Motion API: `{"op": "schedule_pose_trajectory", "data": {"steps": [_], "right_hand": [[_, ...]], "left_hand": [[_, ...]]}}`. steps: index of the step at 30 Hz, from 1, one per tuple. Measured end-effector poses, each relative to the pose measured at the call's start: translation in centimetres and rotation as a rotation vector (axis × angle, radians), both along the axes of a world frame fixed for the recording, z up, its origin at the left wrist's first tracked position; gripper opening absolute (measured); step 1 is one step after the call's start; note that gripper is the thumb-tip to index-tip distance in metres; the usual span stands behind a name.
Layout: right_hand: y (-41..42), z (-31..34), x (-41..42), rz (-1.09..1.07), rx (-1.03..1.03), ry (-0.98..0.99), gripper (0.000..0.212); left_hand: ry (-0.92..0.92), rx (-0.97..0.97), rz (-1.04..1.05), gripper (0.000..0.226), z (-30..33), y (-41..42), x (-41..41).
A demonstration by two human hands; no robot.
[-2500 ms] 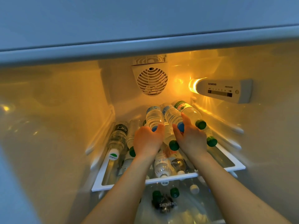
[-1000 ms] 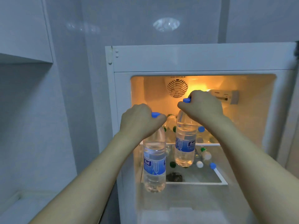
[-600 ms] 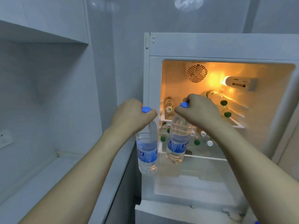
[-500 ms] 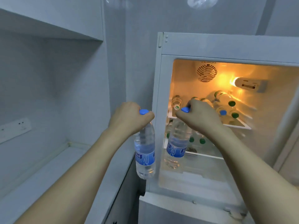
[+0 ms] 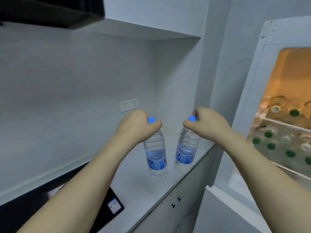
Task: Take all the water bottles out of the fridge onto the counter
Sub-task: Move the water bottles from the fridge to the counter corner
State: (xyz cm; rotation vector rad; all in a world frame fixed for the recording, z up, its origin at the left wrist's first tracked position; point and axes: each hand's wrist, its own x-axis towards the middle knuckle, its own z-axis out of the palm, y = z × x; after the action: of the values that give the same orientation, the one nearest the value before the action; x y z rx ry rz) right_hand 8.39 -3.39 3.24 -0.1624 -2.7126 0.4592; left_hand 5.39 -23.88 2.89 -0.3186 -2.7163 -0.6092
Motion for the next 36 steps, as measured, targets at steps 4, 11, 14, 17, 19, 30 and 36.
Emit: {"op": "schedule_pose_trajectory", "data": {"steps": [4,11,14,17,19,30,36], "right_hand": [[-6.1,-2.3,-0.5,0.180,-0.030,-0.066,0.028],[-17.5,-4.0,0.3,0.504,-0.087,-0.151,0.026],[-22.6,-4.9,1.3,0.645,-0.110,-0.191,0.024],[-28.2,-5.3,3.2,0.775,-0.102,-0.203,0.024],[-32.3,-5.7,4.9,0.840,-0.080,-0.210,0.025],[-51.8,-9.5,17.5,1.057,-0.304,-0.320,0.025],[-60.5,-11.8,26.0,1.100,-0.467,-0.391,0.018]], "left_hand": [[-0.069,-0.031,0.163,0.043,-1.9,-6.5,3.1],[-0.087,-0.014,0.408,0.044,-3.3,-17.4,9.3],[-0.060,0.052,0.515,0.044,-4.1,-22.4,12.6],[-0.057,0.124,0.646,0.043,-5.3,-27.9,16.3],[-0.051,0.182,0.732,0.042,-6.0,-31.3,19.3],[-0.094,0.227,1.089,0.043,-8.2,-47.5,36.3],[-0.088,0.166,1.220,0.042,-8.5,-54.5,45.5]]}}
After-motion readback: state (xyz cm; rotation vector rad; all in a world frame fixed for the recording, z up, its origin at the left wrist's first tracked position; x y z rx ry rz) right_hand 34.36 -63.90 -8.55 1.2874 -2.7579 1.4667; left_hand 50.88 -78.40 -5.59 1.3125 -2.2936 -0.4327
